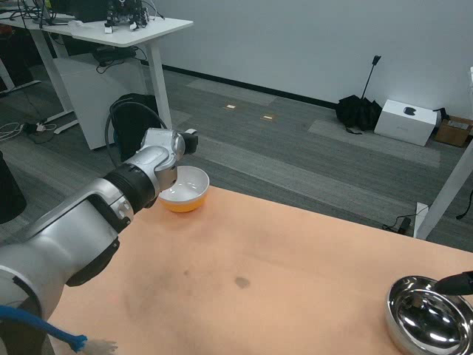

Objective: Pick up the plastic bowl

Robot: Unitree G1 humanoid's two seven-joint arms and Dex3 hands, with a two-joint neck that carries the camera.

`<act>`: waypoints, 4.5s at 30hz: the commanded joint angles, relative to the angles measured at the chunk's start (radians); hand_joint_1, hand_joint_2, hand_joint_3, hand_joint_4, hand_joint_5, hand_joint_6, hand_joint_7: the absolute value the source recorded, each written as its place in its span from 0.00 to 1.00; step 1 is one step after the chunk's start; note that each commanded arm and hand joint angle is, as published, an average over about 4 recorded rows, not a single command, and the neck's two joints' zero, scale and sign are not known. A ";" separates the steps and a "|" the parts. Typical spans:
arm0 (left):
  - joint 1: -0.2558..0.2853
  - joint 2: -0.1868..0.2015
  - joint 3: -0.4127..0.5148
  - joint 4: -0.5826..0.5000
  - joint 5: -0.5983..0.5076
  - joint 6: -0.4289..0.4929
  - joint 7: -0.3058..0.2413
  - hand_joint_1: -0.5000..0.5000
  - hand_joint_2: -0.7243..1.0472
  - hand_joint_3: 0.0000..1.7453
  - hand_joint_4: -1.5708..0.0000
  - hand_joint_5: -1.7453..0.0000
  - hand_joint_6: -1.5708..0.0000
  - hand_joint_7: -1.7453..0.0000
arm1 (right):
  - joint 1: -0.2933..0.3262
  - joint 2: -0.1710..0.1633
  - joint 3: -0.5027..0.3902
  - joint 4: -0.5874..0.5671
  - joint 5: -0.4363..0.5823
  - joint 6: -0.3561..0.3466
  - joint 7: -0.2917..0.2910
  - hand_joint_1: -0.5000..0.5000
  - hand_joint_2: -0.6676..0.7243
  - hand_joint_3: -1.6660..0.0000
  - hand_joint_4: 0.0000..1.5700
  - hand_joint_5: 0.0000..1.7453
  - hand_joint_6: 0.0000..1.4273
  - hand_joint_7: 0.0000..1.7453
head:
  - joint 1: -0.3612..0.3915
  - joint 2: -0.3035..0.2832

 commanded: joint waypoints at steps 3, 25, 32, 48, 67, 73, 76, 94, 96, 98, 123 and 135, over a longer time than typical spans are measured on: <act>-0.012 -0.036 -0.085 0.057 0.006 -0.037 -0.004 0.00 0.00 0.05 1.00 1.00 1.00 1.00 | 0.005 -0.017 0.018 0.004 0.019 -0.017 -0.003 0.04 1.00 1.00 0.00 0.00 0.00 0.00 | 0.005 -0.008; 0.026 -0.094 -0.140 0.126 0.001 -0.055 -0.004 0.00 0.01 0.05 1.00 1.00 1.00 1.00 | 0.016 -0.049 0.035 0.023 0.048 -0.030 -0.003 0.04 1.00 1.00 0.00 0.00 0.00 0.00 | 0.018 -0.005; 0.030 -0.099 -0.137 0.137 0.000 -0.055 -0.005 0.00 0.00 0.05 1.00 1.00 1.00 1.00 | 0.014 -0.049 0.035 0.035 0.050 -0.031 -0.002 0.03 1.00 1.00 0.00 0.00 0.00 0.00 | 0.010 -0.015; 0.025 -0.072 -0.137 0.097 0.028 -0.039 -0.033 0.00 0.00 0.05 1.00 1.00 1.00 1.00 | 0.007 -0.047 0.034 0.046 0.052 -0.031 -0.002 0.04 1.00 1.00 0.00 0.00 0.00 0.00 | 0.021 -0.014; 0.013 -0.044 -0.058 0.072 0.059 -0.026 -0.053 0.00 0.00 0.05 1.00 1.00 1.00 1.00 | -0.003 -0.039 0.032 0.055 0.052 -0.031 -0.002 0.04 1.00 1.00 0.00 0.00 0.00 0.00 | 0.027 -0.024; 0.013 -0.038 -0.030 0.065 0.060 -0.025 -0.055 0.00 0.00 0.05 1.00 1.00 1.00 1.00 | -0.014 -0.036 0.034 0.065 0.051 -0.031 -0.003 0.04 1.00 1.00 0.00 0.00 0.00 0.00 | 0.032 -0.029; 0.014 -0.037 -0.024 0.068 0.060 -0.025 -0.055 0.00 0.03 0.05 1.00 1.00 1.00 1.00 | -0.017 -0.035 0.034 0.068 0.050 -0.031 -0.003 0.03 1.00 1.00 0.00 0.00 0.00 0.00 | 0.032 -0.033; 0.062 -0.067 -0.018 0.131 0.057 -0.038 -0.046 0.00 0.04 0.05 1.00 1.00 1.00 1.00 | -0.026 -0.036 0.041 0.080 0.052 -0.031 -0.003 0.04 1.00 1.00 0.00 0.00 0.00 0.00 | 0.044 -0.062; 0.064 -0.070 -0.013 0.132 0.057 -0.044 -0.042 0.00 0.04 0.05 1.00 1.00 1.00 1.00 | -0.029 -0.037 0.043 0.083 0.052 -0.031 -0.003 0.04 1.00 1.00 0.00 0.00 0.00 0.00 | 0.045 -0.063; 0.066 -0.074 -0.010 0.132 0.056 -0.053 -0.039 0.00 0.01 0.05 1.00 1.00 1.00 1.00 | -0.031 -0.038 0.046 0.086 0.052 -0.030 -0.003 0.04 1.00 1.00 0.00 0.00 0.00 0.00 | 0.045 -0.064; 0.115 -0.093 0.051 0.103 0.053 -0.071 -0.031 0.00 0.28 0.01 1.00 0.57 1.00 0.81 | -0.029 -0.037 0.052 0.077 0.053 -0.034 -0.003 0.04 1.00 1.00 0.00 0.00 0.00 0.00 | 0.047 -0.057; 0.141 -0.102 0.106 0.071 0.026 -0.092 -0.001 0.51 0.68 0.05 1.00 0.41 1.00 0.72 | -0.006 -0.034 0.045 0.042 0.057 -0.035 -0.003 0.04 1.00 1.00 0.00 0.00 0.00 0.00 | 0.042 -0.050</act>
